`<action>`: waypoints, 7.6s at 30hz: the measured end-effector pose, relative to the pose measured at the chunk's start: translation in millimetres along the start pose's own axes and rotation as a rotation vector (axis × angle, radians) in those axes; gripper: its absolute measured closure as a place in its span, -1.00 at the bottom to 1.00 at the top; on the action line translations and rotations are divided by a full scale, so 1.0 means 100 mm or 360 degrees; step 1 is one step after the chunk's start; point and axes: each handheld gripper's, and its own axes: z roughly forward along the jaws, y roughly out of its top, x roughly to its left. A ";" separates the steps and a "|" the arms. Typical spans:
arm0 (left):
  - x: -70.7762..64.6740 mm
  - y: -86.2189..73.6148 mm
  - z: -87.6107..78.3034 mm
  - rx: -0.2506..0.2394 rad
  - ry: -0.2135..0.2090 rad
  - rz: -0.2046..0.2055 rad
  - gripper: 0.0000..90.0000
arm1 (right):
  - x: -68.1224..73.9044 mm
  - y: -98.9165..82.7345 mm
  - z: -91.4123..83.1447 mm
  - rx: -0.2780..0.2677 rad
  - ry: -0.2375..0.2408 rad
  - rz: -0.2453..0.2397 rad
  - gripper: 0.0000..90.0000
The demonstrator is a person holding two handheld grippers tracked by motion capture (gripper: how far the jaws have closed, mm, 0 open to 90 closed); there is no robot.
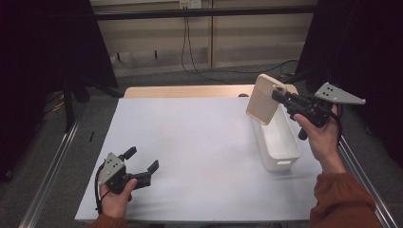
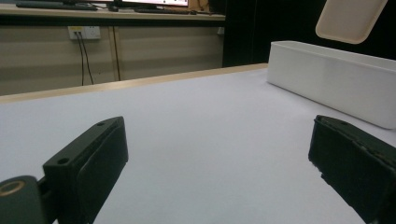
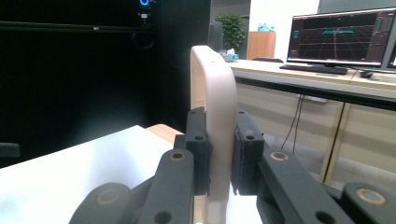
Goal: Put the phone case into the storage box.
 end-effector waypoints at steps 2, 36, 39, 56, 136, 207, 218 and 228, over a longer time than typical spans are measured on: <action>0.00 0.00 0.00 -0.0002 0.0000 -0.0004 -0.90 | -0.05 0.02 -0.01 -0.0003 -0.0015 0.0000 0.78; -0.01 0.02 0.02 0.0021 -0.0065 0.0034 -0.94 | -0.63 -0.21 0.15 0.0120 -0.0142 0.0030 0.78; -0.01 0.02 0.02 0.0019 -0.0060 0.0034 -0.94 | -0.67 -0.24 0.17 0.0131 -0.0145 0.0016 0.78; -0.01 0.02 0.03 0.0020 -0.0060 0.0031 -0.94 | -0.89 -0.44 0.29 0.0176 -0.0170 0.0055 0.78; 0.01 -0.02 0.07 0.0068 -0.0050 0.0051 -0.92 | -1.19 -0.87 0.89 0.0468 -0.0318 -0.0062 0.55; 0.01 -0.02 0.09 0.0082 -0.0048 0.0056 -0.92 | -1.28 -1.00 0.90 0.0428 -0.0459 0.0029 0.49; 0.01 -0.02 0.10 0.0068 -0.0045 0.0044 -0.92 | -1.27 -0.96 0.84 0.0393 -0.0452 0.0073 0.29; 0.02 -0.01 0.09 0.0071 -0.0039 0.0054 -0.92 | -1.24 -0.95 0.76 0.0390 -0.0455 0.0104 -0.16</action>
